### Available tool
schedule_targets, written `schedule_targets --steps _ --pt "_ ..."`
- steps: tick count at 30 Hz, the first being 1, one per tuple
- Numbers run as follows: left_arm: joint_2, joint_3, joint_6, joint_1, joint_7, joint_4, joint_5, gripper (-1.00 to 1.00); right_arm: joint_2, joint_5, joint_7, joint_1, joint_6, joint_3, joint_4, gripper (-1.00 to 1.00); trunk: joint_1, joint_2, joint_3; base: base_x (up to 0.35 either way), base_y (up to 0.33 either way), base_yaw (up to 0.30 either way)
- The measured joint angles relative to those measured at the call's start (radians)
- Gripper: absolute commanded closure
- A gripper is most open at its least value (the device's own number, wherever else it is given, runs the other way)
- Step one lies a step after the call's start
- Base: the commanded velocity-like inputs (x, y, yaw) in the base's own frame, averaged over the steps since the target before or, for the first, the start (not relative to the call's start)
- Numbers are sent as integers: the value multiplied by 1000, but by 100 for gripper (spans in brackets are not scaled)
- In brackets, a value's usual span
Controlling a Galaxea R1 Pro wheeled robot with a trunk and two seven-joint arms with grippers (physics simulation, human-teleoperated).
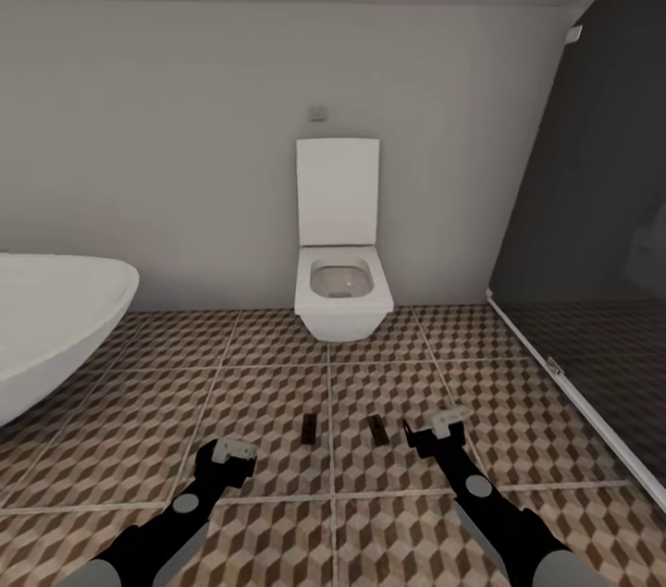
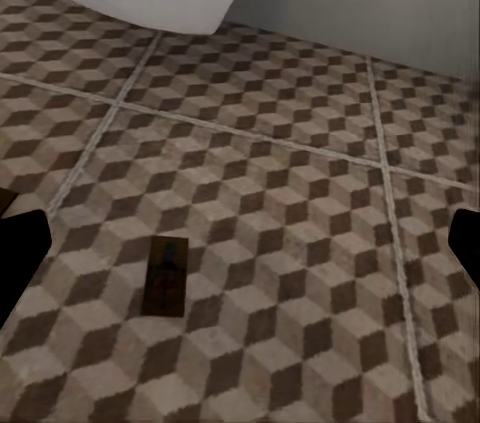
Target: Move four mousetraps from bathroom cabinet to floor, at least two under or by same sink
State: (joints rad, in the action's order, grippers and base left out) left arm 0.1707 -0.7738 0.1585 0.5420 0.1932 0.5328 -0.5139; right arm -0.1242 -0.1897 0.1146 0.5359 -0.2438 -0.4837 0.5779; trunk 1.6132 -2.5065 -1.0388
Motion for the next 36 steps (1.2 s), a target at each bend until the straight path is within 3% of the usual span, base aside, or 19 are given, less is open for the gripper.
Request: schedule_targets --steps 11,18,23,29,36 --pt "0 0 50 -53 0 -6 -1 -100 6 -29 -4 -1 -182 0 -215 -100 -5 3 60 0 0 0" --pt "1 0 80 -84 0 -27 -1 -100 14 -36 -11 -1 -234 0 -297 -100 -8 4 98 0 0 0" --pt "-3 -1 154 -103 -3 -117 -4 -100 36 -39 -26 -3 -278 0 -371 -100 -10 5 125 0 0 0" --pt "-33 0 270 -115 -7 -273 -6 -100 67 -38 -31 -4 -344 0 -462 -100 -13 7 158 0 0 0" --pt "-59 0 429 -119 -14 -447 -6 -100 96 -39 -33 -4 -404 0 -536 -100 -40 56 191 0 0 0"
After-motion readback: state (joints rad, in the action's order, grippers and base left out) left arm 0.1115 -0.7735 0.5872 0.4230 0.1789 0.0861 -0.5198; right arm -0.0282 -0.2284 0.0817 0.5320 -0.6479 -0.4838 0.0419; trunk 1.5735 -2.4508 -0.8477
